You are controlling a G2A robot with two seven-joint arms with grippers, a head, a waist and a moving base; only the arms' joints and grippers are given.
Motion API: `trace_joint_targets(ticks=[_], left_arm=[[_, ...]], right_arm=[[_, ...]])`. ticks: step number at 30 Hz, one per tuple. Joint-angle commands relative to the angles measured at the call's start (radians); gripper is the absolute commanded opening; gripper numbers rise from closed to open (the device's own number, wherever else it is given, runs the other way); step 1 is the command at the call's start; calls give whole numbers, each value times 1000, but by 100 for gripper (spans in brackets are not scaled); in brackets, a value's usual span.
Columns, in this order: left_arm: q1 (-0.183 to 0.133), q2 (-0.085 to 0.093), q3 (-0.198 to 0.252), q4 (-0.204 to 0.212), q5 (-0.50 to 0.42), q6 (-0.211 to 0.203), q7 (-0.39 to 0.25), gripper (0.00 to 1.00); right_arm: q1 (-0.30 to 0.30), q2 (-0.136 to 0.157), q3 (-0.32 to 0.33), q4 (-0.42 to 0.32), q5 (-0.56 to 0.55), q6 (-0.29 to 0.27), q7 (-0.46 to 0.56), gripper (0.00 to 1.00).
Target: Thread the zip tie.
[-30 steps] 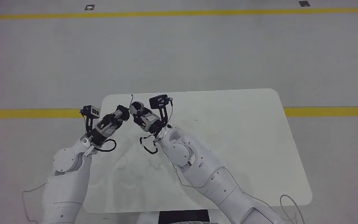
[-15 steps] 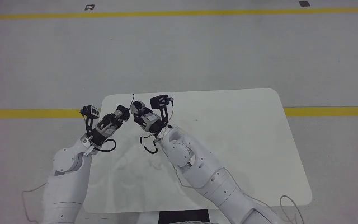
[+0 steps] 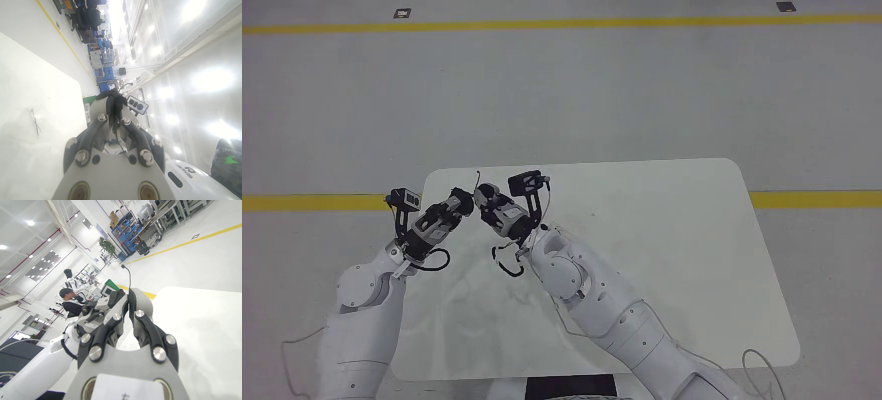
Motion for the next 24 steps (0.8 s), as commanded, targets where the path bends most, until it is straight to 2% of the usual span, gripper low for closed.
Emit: trace_joint_targets(ticks=[1,2,4,7,14,17,24], left_arm=[[0,0,0,0,0,0,0,0],[0,0,0,0,0,0,0,0],[0,0,0,0,0,0,0,0],[0,0,0,0,0,0,0,0],[0,0,0,0,0,0,0,0],[0,0,0,0,0,0,0,0],[0,0,0,0,0,0,0,0]], right_arm=[[0,0,0,0,2,-1,-3,49],[0,0,0,-1,1,-1,-4,60],[0,-1,-1,-1,0,0,-8,66],[1,-1,0,-1,-4,1,-13,66],[6,0,4,-6,-14,0,-24,59],[11,0,6,-14,-25,-1,-31,50],[23,0,7,-30,-45,-2,-35,40]])
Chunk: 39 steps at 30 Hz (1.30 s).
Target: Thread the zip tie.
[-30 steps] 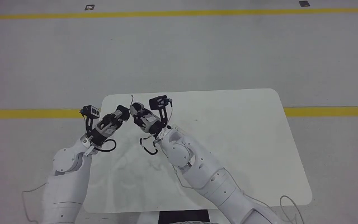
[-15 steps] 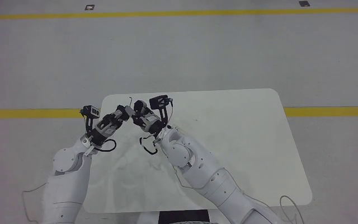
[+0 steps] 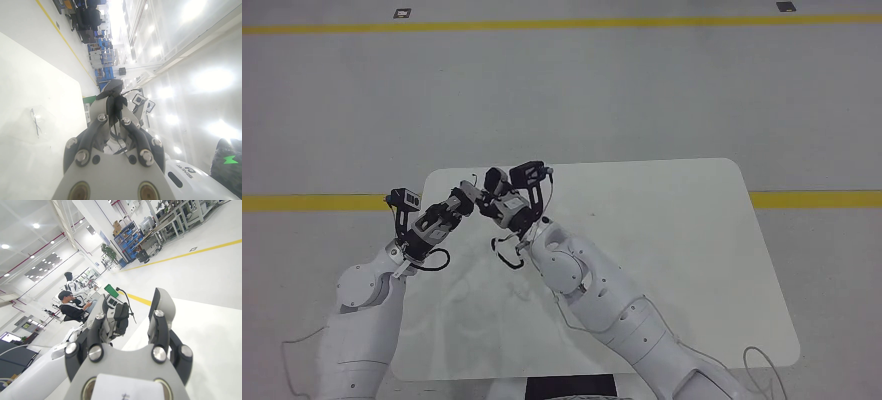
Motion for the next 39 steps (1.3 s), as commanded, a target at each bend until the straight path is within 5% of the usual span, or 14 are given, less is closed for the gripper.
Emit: trace_joint_targets(ticks=[1,4,5,33,35,39], left_arm=[[0,0,0,0,0,0,0,0],[0,0,0,0,0,0,0,0],[0,0,0,0,0,0,0,0],[0,0,0,0,0,0,0,0],[0,0,0,0,0,0,0,0],[0,0,0,0,0,0,0,0]], right_arm=[[2,0,-1,-1,-4,0,0,35],[3,-1,-2,0,-7,2,-1,3],[3,-1,-3,3,-8,2,-3,0],[-12,-1,-12,13,-38,7,-8,0],[-14,-1,-10,11,-29,6,-15,100],[-26,3,8,-7,-34,8,-37,100]])
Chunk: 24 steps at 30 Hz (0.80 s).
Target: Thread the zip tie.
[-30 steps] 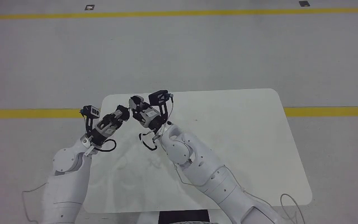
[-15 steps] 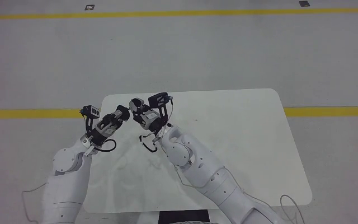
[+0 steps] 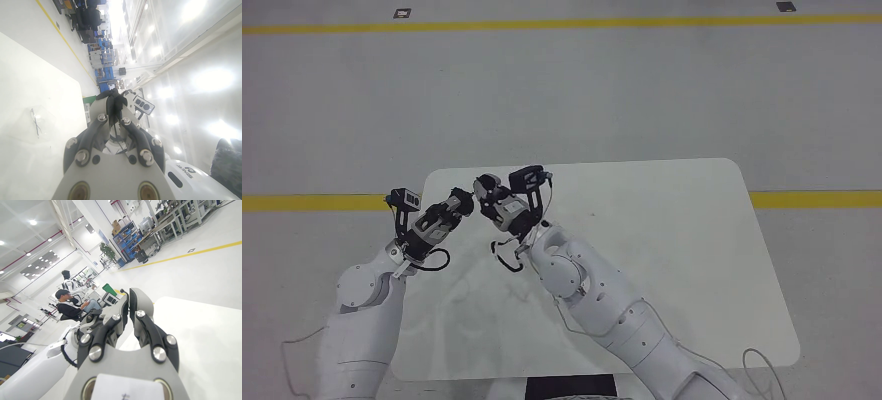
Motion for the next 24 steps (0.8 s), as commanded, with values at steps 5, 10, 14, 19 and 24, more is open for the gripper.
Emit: trace_joint_targets(ticks=[5,10,14,19,24], left_arm=[[0,0,0,0,0,0,0,0],[-1,-2,6,-5,-129,107,17,0],[-9,1,-22,2,-365,336,-19,0],[-17,7,-44,14,-561,580,-47,0],[-20,11,-51,8,-576,627,-46,0]], right_arm=[[-44,15,40,-52,-24,0,-23,100],[-82,27,70,-86,-57,16,-49,100],[-96,31,70,-100,-114,44,-97,100],[-86,32,55,-98,-184,48,-140,100],[-83,32,51,-91,-187,33,-141,100]])
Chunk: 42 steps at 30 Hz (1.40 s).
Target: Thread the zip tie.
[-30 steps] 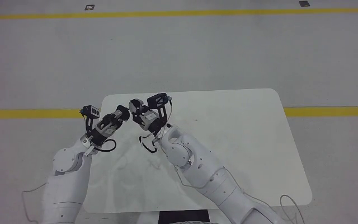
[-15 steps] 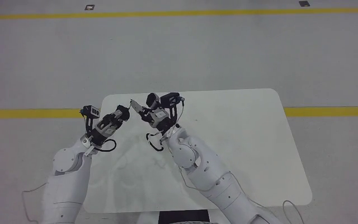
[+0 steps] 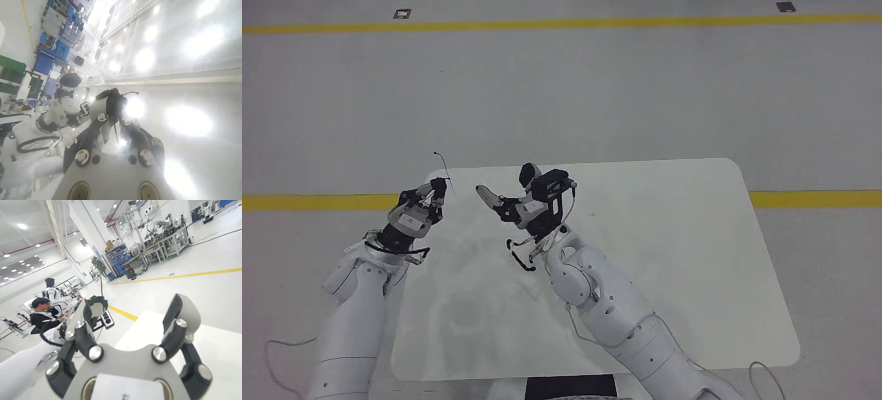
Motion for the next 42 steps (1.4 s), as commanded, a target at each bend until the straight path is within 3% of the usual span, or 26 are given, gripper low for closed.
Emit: trace_joint_targets(ticks=[1,4,6,7,9,11,14,16,21,31,38,39,40,41,42], left_arm=[[0,0,0,0,2,-4,0,0],[0,0,0,0,2,-4,0,0],[0,-3,11,6,-46,25,40,0],[3,-7,25,17,-125,49,68,0],[13,-7,63,16,-228,49,114,0],[28,1,109,8,-349,49,173,0],[48,25,162,-22,-483,49,239,0],[56,38,176,-32,-483,49,250,0],[59,46,199,-33,-483,49,232,0],[59,46,199,-33,-483,49,232,0],[59,46,199,-33,-483,49,232,0],[59,46,199,-33,-483,49,232,0],[59,46,199,-33,-483,49,232,0],[59,46,199,-33,-483,49,232,0],[59,46,199,-33,-483,49,232,0]], right_arm=[[0,0,0,0,0,1,0,100],[0,0,0,0,0,1,0,100],[0,0,0,0,0,1,0,100],[10,5,-4,2,-95,31,0,100],[9,9,-27,-1,-221,73,-17,100],[12,13,-52,5,-349,120,-24,100],[14,13,-80,21,-439,154,-32,100],[18,11,-91,31,-466,170,-36,100],[34,4,-106,62,-500,215,-56,100],[38,4,-108,77,-530,235,-49,100],[80,22,-171,112,-530,287,-47,100],[82,23,-175,115,-530,291,-48,95],[85,24,-178,117,-530,295,-49,62],[88,24,-182,121,-530,298,-49,49],[91,24,-185,124,-530,300,-50,48]])
